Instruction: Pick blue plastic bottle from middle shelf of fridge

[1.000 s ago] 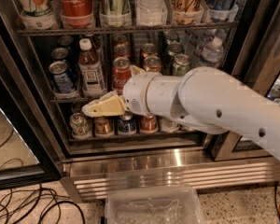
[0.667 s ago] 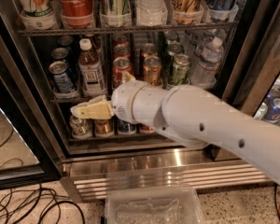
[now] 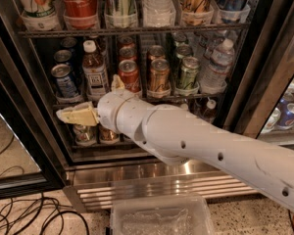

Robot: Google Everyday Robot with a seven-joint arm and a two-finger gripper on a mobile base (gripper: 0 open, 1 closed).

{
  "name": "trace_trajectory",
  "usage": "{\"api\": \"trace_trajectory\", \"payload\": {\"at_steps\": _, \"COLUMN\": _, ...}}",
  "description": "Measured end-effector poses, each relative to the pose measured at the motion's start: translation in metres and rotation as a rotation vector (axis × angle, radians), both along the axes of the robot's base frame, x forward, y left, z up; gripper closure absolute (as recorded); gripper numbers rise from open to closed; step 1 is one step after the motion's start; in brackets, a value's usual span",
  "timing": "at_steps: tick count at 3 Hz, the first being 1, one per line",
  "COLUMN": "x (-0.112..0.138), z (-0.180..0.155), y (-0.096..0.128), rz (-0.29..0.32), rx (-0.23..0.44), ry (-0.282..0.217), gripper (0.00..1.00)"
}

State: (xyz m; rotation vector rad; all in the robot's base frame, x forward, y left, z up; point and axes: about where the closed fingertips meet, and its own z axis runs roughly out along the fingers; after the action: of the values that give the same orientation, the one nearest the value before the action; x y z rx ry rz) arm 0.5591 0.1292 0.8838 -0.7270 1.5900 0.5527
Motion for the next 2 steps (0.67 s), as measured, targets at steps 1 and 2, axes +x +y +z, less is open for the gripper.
{"api": "trace_trajectory", "payload": {"at_steps": 1, "x": 0.0000, "z": 0.0000, "y": 0.0000, "rz": 0.000, "rx": 0.000, "ry": 0.000, "gripper": 0.00}}
{"api": "trace_trajectory", "payload": {"at_steps": 2, "x": 0.0026, "z": -0.0050, "y": 0.0098, "rz": -0.036, "rx": 0.019, "ry": -0.003, "gripper": 0.00}}
